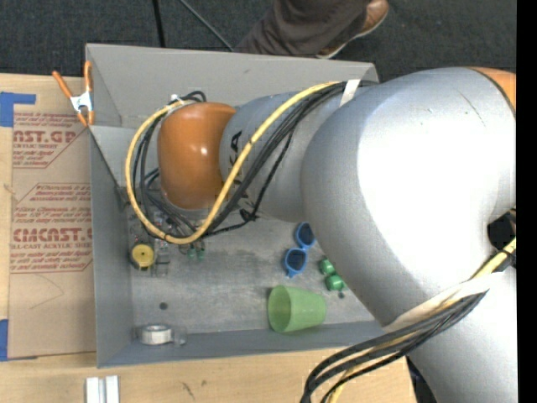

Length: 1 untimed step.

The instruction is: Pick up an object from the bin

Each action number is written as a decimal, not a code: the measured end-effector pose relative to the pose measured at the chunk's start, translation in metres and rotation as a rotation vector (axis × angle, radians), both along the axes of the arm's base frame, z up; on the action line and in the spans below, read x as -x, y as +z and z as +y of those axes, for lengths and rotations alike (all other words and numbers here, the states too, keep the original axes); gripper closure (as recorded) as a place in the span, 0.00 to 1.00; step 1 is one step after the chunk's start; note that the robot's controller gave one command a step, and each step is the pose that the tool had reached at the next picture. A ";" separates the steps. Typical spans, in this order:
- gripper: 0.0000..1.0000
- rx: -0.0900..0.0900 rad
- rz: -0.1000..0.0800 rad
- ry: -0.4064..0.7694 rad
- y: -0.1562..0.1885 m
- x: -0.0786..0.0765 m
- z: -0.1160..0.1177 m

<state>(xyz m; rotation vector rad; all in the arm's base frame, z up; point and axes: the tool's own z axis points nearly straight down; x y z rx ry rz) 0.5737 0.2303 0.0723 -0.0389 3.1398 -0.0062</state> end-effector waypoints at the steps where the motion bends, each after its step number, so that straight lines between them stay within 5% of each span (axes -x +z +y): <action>1: 1.00 -0.008 -0.010 0.002 0.164 -0.011 0.009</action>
Offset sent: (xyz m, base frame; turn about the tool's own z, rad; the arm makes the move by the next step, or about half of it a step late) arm 0.0082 0.0085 0.1579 -0.0026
